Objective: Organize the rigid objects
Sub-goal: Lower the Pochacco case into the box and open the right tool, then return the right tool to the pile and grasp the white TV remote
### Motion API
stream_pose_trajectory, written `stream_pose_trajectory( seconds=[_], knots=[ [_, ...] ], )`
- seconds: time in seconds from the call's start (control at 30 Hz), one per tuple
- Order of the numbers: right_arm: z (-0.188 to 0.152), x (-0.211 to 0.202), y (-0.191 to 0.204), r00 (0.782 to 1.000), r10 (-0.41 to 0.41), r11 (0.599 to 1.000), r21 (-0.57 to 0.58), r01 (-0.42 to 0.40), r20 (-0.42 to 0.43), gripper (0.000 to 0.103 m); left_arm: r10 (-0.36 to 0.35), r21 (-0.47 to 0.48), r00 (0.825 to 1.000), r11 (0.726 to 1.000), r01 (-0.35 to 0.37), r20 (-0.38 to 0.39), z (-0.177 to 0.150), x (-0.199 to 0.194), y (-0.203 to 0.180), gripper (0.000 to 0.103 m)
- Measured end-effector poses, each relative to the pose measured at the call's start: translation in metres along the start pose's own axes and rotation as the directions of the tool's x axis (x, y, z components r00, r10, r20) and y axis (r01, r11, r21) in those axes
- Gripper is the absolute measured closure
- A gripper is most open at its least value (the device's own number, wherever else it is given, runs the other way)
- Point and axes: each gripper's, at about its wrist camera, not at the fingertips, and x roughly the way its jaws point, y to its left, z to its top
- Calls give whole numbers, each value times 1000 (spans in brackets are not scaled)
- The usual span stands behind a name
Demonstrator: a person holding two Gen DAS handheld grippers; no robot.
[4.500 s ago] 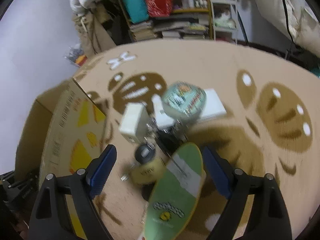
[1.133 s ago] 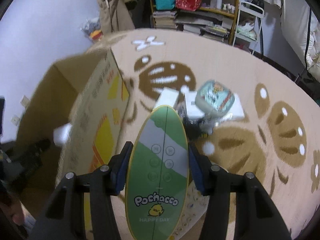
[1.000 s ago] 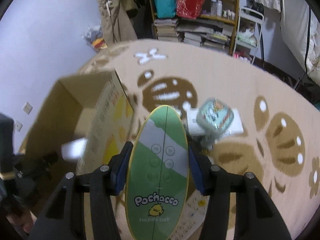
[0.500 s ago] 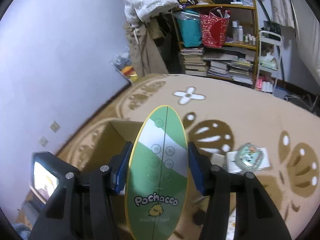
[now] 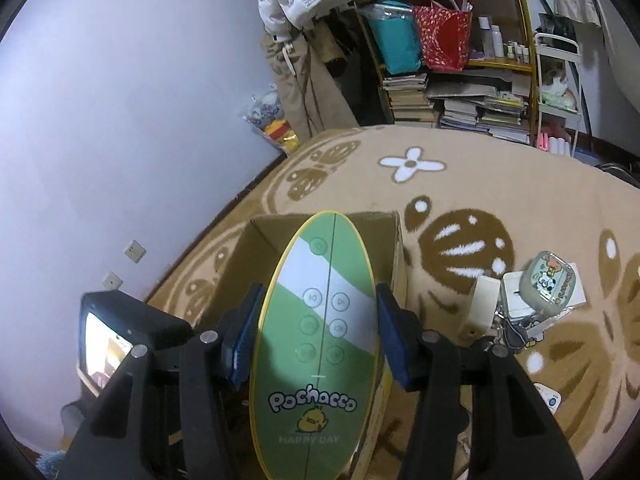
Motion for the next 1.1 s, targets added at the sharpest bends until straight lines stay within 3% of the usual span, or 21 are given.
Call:
stream_pose_trajectory(
  seconds=[0.3,0.4,0.57,0.67,0.8,1.0,1.1],
  knots=[
    [1,1,-6,1000,-29,1000,3,29,-1,44,1,2,1000,1000,-1,0,0,0,0,86],
    [2,1,-5,998,-56,998,-5,56,-11,33,1,3,1000,1000,-1,0,0,0,-1,86],
    [3,-6,-6,998,-65,998,-2,65,-20,31,3,5,1000,1000,-3,-2,1,-1,-1,86],
    [2,-16,-6,996,-91,996,-8,91,-2,18,3,5,1000,1000,-3,-2,1,-2,-1,86],
    [1,-30,-14,981,-190,981,-23,190,27,12,2,4,1000,1000,-2,-2,2,-2,-1,86],
    [-14,-34,-55,954,-296,953,63,298,-44,12,2,4,1000,1000,-2,-3,2,-2,-1,86],
    [-22,-31,-79,928,-360,925,89,368,-97,12,2,5,1000,1000,-2,-3,2,-2,-1,86]
  ],
)
